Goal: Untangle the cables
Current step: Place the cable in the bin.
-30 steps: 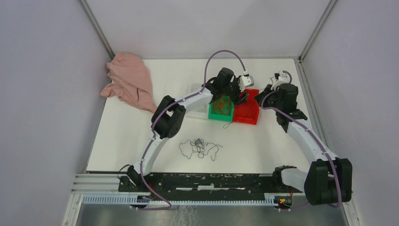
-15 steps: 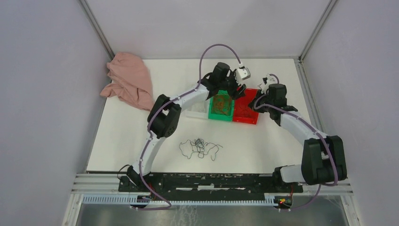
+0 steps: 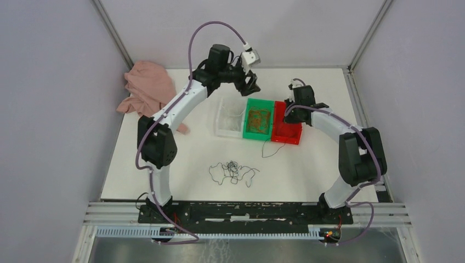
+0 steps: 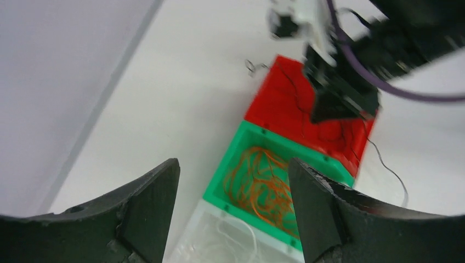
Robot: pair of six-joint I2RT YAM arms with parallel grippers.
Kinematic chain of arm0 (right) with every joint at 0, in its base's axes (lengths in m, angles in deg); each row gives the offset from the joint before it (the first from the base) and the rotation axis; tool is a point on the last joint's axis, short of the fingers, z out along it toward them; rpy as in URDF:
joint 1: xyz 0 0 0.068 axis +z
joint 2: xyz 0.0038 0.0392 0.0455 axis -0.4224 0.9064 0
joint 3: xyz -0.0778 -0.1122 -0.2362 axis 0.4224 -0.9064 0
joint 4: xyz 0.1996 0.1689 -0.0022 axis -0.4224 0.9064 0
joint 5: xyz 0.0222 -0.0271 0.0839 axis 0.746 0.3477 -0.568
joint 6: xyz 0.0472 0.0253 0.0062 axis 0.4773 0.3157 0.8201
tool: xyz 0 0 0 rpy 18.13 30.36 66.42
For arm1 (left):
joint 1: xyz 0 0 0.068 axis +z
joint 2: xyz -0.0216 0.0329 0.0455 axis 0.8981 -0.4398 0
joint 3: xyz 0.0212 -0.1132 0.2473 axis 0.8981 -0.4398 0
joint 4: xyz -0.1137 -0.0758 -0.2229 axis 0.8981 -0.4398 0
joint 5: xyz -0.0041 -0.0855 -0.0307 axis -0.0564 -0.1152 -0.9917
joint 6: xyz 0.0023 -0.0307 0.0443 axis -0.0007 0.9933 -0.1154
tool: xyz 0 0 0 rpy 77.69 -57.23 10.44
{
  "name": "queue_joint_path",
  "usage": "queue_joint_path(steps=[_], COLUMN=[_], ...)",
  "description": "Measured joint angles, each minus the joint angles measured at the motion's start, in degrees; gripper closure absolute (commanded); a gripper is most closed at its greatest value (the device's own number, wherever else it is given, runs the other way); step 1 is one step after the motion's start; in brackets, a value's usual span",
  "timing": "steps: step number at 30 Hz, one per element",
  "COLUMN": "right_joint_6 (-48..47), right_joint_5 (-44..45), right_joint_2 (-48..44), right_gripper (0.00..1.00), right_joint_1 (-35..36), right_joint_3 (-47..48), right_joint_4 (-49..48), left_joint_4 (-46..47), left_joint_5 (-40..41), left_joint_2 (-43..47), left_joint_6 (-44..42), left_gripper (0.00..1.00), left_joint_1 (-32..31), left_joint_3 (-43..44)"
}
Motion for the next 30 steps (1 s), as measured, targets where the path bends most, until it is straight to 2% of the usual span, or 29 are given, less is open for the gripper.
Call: queue_joint_path(steps=[4,9,15,18,25,30], right_joint_6=[-1.6,-2.5,-2.2,-1.9,-1.5,-0.6], right_joint_5=[2.6,4.9,5.6,6.1,6.5,6.4], right_joint_2=[6.0,11.4,14.2,14.6,14.7,14.7], right_gripper=[1.0,1.0,1.0,1.0,1.0,1.0], right_joint_1=[0.5,1.9,2.9,3.0,3.0,3.0], right_joint_3=[6.3,10.0,11.0,11.1,11.2,11.1], right_joint_4=[4.3,8.3,10.9,10.9,10.8,10.4], left_joint_4=[-14.0,-28.2,-35.8,-33.9,-17.7,-8.5], left_joint_5=[-5.6,-6.6,-4.2,-1.4,7.2,16.5], left_joint_2=[5.2,10.1,10.8,13.0,20.1,19.6], left_joint_6=[-12.4,-30.1,-43.6,-44.4,-44.2,-40.0], left_gripper=[0.23,0.25,0.26,0.27,0.29,0.32], left_joint_1=[0.8,-3.3,-10.1,-14.4,-24.1,-26.8], left_joint_3=[-5.6,-18.9,-23.1,-25.8,-41.5,-43.9])
